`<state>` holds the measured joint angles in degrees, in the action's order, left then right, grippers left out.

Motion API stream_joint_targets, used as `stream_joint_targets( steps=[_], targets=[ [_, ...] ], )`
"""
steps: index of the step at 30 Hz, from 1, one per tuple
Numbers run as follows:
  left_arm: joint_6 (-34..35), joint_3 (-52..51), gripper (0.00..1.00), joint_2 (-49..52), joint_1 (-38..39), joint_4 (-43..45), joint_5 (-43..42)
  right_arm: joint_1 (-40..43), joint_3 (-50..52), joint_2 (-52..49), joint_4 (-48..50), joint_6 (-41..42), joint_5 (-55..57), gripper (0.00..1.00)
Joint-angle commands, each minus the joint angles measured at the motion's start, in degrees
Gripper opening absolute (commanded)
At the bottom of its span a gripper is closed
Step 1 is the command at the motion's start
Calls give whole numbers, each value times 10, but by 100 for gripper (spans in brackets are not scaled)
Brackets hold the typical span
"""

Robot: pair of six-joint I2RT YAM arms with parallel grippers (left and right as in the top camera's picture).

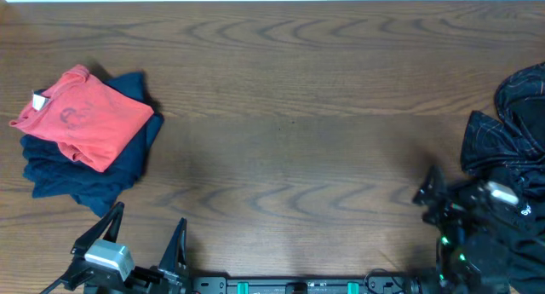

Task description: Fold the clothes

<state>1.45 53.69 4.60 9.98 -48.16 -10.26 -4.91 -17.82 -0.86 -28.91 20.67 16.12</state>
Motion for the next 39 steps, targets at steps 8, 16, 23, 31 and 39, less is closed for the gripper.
stream_joint_targets(
  steps=[8,16,23,31,39],
  targets=[
    [-3,-2,98,-2,2,2,5,4,175,6,257,-74,-45,99],
    [-3,-2,98,-2,2,2,5,3,175,5,257,-75,-71,99],
    [-3,-2,98,-2,2,2,5,3,175,5,257,-75,-71,99],
    [-3,-2,98,-2,2,2,5,3,175,5,257,-75,-71,99],
    [-3,-2,98,-2,2,2,5,3,175,5,257,-75,-71,99]
  ],
)
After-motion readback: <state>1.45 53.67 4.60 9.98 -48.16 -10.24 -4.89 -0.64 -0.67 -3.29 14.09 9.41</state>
